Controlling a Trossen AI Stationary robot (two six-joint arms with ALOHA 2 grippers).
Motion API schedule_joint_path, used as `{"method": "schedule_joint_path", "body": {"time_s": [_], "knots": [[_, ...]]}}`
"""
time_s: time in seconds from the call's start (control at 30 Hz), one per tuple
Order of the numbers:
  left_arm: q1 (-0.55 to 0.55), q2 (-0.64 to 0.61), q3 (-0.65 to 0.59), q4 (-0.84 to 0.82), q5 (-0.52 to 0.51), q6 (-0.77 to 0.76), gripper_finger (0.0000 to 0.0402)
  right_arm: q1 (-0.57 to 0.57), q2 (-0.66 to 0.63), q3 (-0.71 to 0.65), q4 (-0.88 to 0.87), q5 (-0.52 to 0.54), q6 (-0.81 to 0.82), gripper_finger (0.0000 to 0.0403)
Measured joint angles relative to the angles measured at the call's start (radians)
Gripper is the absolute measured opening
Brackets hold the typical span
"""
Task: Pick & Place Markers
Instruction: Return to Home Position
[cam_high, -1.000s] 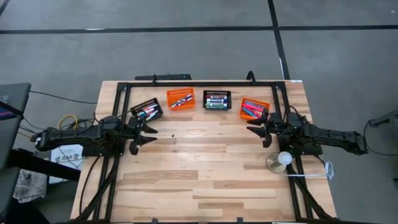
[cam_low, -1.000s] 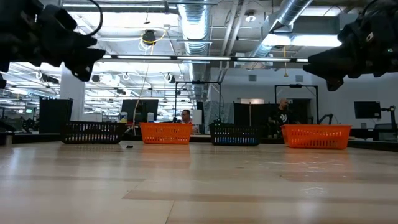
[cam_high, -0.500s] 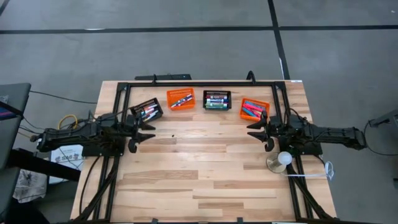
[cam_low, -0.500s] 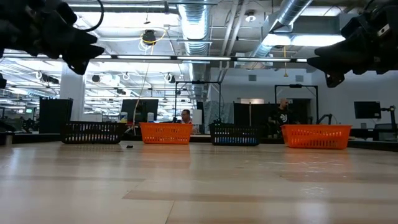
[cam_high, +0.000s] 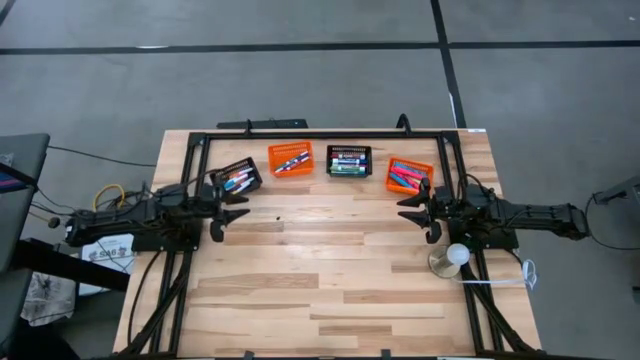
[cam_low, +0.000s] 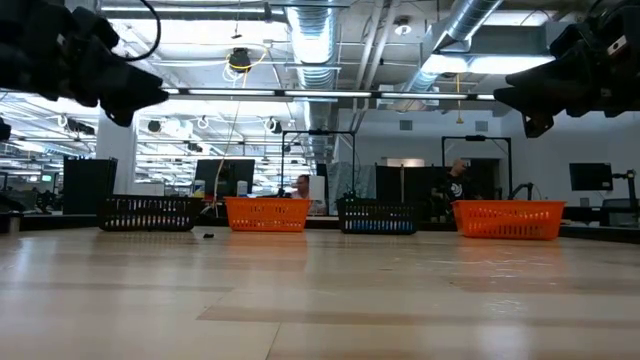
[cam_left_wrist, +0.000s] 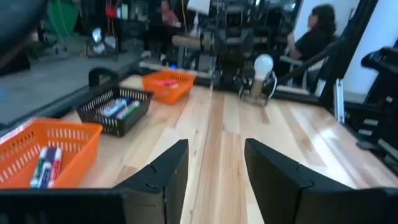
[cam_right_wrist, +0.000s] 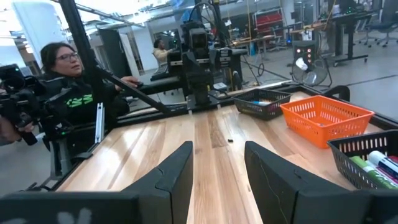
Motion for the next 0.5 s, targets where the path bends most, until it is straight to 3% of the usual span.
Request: {"method": "schedule_joint_path", "body": {"time_s": [0.5], "knots": [[0.000,-0.055,-0.003,-0.066,0.004,0.003,0.0157,0.000,0.000,0.000,0.000,0.000,-0.001,0.0133]]}}
